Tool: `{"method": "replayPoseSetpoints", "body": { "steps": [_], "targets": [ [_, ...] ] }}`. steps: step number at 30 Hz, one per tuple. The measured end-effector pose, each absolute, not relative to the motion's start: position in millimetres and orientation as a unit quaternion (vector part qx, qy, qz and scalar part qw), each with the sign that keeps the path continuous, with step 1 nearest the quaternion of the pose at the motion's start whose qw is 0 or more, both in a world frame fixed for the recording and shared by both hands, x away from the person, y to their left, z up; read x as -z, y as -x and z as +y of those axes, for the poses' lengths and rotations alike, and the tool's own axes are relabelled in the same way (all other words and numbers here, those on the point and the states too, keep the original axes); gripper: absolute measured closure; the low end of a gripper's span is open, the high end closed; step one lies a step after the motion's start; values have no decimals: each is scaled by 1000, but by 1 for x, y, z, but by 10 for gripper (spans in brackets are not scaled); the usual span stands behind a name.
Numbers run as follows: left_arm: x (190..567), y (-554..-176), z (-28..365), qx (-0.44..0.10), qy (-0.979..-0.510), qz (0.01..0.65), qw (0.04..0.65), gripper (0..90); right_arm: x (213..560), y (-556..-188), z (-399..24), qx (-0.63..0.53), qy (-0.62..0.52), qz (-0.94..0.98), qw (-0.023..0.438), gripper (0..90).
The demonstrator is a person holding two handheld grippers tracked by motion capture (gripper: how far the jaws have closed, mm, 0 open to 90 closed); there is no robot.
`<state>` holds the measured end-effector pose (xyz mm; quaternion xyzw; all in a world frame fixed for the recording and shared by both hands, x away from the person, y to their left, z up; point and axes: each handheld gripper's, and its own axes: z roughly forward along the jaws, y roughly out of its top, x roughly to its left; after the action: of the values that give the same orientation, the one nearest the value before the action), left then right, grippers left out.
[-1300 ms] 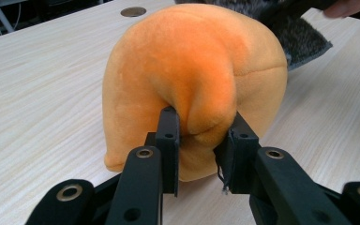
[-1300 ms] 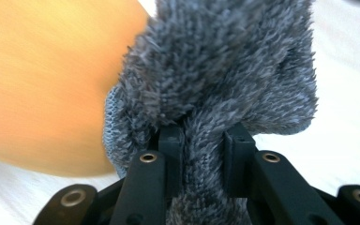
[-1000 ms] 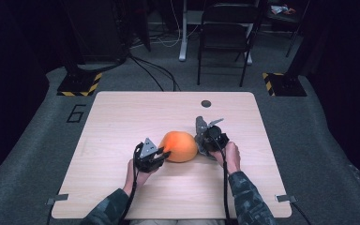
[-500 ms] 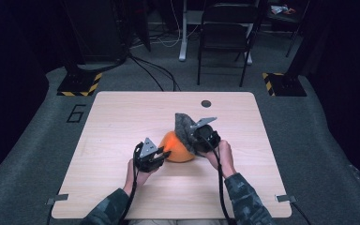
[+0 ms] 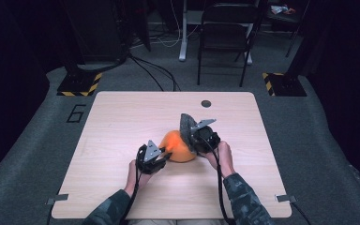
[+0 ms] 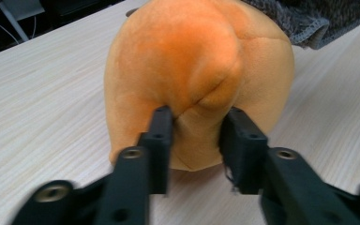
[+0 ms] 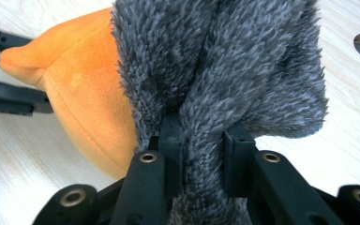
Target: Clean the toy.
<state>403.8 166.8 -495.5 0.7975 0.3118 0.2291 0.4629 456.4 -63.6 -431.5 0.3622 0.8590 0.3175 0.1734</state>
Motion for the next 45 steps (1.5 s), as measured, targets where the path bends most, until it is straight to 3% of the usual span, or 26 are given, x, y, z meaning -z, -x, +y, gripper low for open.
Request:
{"method": "replayPoseSetpoints", "body": {
  "steps": [4,15,26,45],
  "targets": [
    [492,-404,169,-223,-793,319,469,779,429,-457,-65,-325,-365,854,178,734],
    [478,-401,175,-196,-777,340,492,789,395,-438,-51,-393,-332,840,172,732],
    [484,-404,175,-201,-786,333,481,792,415,-445,-48,-348,-330,855,198,728],
    [487,-407,178,-195,-784,334,486,790,459,-476,-88,-286,-423,847,149,726]
  ]
}}
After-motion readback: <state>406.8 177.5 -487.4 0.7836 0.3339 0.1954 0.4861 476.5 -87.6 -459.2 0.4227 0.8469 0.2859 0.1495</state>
